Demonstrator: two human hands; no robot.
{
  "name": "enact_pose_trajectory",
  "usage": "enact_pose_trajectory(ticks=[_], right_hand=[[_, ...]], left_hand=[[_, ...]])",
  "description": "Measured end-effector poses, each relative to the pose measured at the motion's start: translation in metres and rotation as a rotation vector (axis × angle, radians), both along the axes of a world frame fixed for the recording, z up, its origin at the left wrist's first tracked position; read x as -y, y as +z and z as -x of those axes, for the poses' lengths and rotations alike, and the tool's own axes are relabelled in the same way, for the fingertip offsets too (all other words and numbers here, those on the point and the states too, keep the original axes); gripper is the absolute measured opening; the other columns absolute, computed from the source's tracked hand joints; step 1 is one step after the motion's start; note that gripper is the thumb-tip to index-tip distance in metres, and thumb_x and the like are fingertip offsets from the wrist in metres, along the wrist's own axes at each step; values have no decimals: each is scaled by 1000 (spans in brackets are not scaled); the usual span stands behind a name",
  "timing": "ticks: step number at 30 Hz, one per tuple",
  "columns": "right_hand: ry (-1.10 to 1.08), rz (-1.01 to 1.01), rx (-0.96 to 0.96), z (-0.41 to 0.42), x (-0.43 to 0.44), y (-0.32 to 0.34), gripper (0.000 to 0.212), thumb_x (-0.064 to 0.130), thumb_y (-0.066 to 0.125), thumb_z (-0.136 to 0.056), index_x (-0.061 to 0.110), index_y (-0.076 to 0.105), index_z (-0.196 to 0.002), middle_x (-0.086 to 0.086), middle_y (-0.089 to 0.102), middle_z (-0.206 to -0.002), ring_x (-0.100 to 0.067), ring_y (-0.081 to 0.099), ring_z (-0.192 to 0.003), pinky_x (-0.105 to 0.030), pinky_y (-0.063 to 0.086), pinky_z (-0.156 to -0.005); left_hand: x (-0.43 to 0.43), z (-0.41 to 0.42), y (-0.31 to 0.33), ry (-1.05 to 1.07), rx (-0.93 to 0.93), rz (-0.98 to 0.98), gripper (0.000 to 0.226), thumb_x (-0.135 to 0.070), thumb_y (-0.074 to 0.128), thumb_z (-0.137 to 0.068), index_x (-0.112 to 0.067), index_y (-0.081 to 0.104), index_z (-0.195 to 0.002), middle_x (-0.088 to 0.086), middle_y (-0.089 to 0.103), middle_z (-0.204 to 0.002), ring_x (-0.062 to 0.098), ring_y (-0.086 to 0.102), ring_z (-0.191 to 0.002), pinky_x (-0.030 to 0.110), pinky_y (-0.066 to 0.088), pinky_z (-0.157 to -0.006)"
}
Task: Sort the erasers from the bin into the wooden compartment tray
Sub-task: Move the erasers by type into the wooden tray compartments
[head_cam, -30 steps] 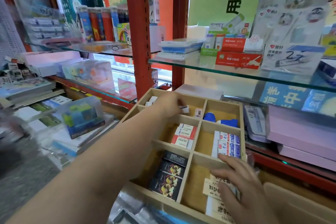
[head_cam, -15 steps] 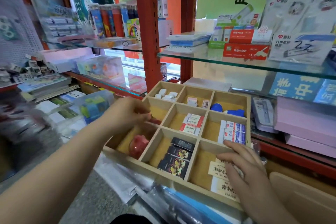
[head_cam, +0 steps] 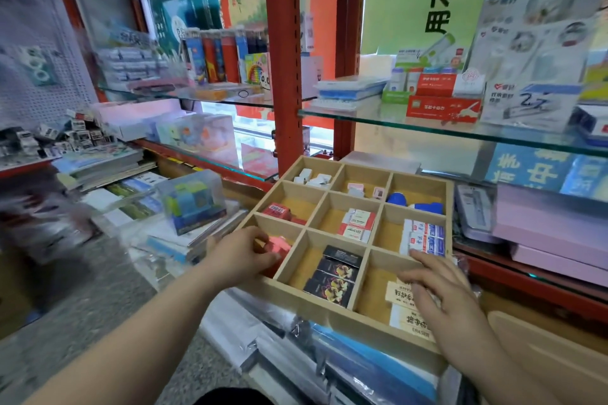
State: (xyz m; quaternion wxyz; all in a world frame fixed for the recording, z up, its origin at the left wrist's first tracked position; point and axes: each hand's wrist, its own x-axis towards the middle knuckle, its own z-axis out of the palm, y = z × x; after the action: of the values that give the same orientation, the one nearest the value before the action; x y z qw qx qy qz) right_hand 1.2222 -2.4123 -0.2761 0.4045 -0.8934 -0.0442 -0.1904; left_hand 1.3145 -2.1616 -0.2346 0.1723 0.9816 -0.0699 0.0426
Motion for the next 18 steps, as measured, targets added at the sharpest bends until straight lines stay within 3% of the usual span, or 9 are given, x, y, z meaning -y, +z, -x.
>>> enact_pose_trajectory(ticks=[3,5,8,11,18], right_hand=[[-4,-8,-3,-1,0,1,33,14,48,-91,43,51,-77,19,41,-120,0,27,-121,-19,14,-101],[-11,-3,-9,-1,0,1,34,13,48,-91,43,51,-77,20,41,-119,0,27,-121,-20,15,-102],[-9,2,2,0,-1,2,19,29,41,-83,45,51,-76,22,42,-118,-1,29,-121,-23,17,-103],[-16,-4,-6,0,-1,3,35,12,49,-90,44,51,-76,21,41,-118,0,28,-120,-23,17,-103],[-7,7,-45,4,-2,7,37,7,47,-90,42,50,-77,19,39,-121,3,24,-117,-19,15,-100]], left_hand=[[2,0,1,37,19,146,40,-36,63,-82,-23,51,-118,-9,58,-100,12,51,-108,22,23,-80],[-1,0,5,58,89,119,40,-34,65,-80,-25,52,-117,-12,54,-96,12,51,-110,26,22,-89],[-11,-5,13,63,180,-26,38,-35,65,-79,-28,55,-116,-10,59,-106,12,50,-112,29,21,-93],[-22,-11,16,46,182,-216,37,-35,63,-81,-32,55,-117,-11,57,-117,11,46,-116,32,22,-95],[-36,-8,16,-59,129,-68,37,-27,65,-83,-32,57,-118,-9,49,-127,11,38,-122,28,17,-91]])
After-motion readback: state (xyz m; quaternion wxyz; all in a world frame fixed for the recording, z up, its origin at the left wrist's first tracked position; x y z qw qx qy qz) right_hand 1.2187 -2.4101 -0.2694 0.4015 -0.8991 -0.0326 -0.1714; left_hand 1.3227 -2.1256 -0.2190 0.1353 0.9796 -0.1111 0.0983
